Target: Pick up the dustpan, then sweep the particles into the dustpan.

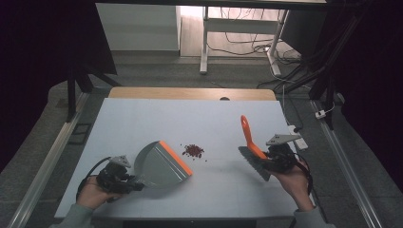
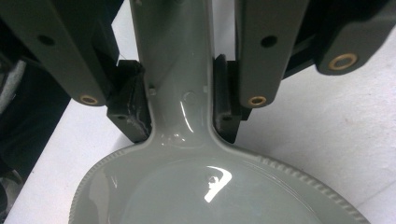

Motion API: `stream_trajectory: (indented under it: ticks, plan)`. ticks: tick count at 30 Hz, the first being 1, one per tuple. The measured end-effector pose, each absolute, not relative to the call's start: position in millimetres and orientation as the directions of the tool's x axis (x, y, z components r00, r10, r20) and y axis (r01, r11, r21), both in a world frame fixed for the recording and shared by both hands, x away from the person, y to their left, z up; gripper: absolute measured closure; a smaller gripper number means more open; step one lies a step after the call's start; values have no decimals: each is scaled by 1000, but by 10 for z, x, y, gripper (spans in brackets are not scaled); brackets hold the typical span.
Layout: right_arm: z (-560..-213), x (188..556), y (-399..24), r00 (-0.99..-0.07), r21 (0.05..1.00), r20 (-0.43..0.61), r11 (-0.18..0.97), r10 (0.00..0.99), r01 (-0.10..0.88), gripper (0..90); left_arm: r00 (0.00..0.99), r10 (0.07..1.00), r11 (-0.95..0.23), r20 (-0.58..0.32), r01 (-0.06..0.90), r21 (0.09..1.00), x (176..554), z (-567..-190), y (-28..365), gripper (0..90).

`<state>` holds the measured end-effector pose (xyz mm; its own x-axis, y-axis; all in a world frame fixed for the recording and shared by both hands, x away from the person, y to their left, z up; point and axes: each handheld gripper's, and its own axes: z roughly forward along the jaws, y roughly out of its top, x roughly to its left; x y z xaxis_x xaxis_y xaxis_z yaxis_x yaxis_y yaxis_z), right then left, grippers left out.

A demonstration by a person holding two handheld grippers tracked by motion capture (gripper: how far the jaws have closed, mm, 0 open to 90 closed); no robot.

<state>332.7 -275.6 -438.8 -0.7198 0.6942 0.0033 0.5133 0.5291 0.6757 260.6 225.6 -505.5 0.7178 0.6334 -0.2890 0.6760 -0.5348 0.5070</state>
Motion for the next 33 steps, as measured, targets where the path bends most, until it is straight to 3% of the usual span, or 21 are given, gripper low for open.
stream_trajectory:
  ticks: [22,33]
  plan:
    - [-4359,3342,-2672,-728,682,-10,537,686,497,709,734,609,-566,-301,668,484,2690,-5115,2121,614]
    - [-4347,3603,-2083,-778,677,-10,576,629,457,709,736,604,-563,-306,666,489,2689,-5103,2139,614]
